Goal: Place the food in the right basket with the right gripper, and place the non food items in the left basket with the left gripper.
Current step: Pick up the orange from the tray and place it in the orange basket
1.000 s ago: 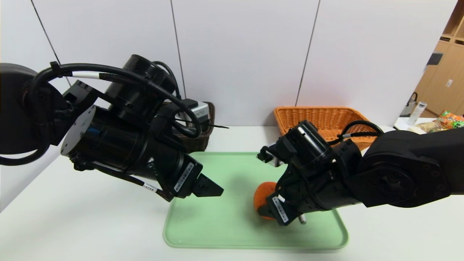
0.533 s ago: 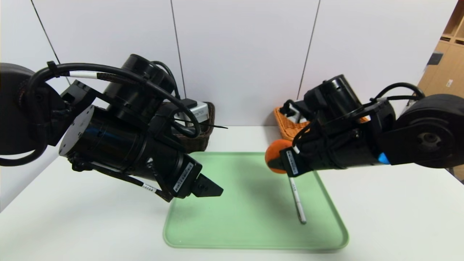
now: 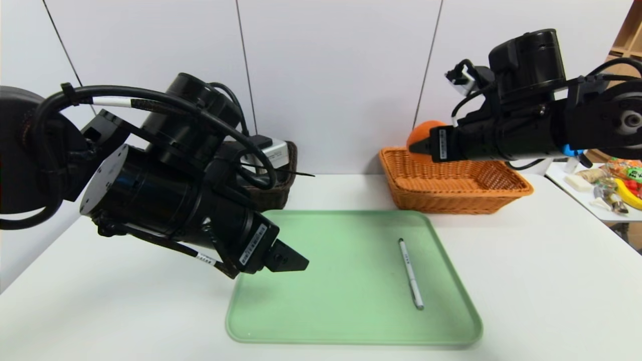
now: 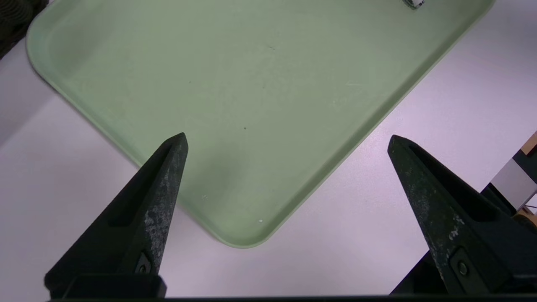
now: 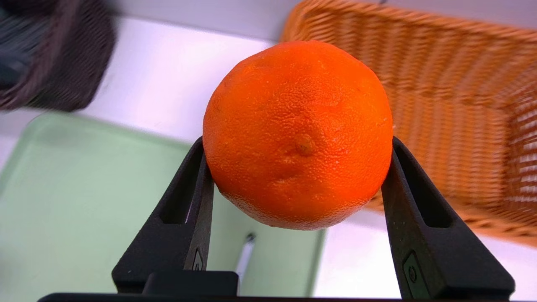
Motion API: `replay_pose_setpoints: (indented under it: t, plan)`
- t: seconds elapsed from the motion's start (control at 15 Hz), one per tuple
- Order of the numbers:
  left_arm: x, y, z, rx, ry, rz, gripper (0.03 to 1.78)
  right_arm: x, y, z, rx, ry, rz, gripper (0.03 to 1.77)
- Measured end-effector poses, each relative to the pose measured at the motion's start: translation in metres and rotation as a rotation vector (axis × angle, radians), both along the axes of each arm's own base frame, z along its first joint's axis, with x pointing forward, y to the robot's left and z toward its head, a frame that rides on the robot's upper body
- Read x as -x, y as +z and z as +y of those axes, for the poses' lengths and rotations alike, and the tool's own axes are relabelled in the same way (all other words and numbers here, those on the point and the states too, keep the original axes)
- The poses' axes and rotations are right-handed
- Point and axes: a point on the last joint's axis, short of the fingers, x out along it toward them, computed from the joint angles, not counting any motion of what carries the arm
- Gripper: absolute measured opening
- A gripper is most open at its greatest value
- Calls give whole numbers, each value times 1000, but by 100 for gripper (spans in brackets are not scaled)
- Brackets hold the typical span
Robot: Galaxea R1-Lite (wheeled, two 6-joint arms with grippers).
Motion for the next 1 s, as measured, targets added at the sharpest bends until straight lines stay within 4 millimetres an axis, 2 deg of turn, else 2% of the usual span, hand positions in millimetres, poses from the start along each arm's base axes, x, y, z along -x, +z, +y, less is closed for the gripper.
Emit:
replay_pose_setpoints:
  t: [0.2,0.47,0.67,1.0]
  plan:
    - [-1,1,-1,14,-3,-15,169,-32,-6,-15,46,-45,-10,112]
    - [-1,2,-1,14,1,-16,169,-70,-27,-25,115,-63,15,112]
    - [-2,3,-1,18,6,-23,169,-88,-43,-29,138,-75,85,112]
    - [-2,3,-1,20,9,-26,169,-109,-58,-39,152,-106,165,112]
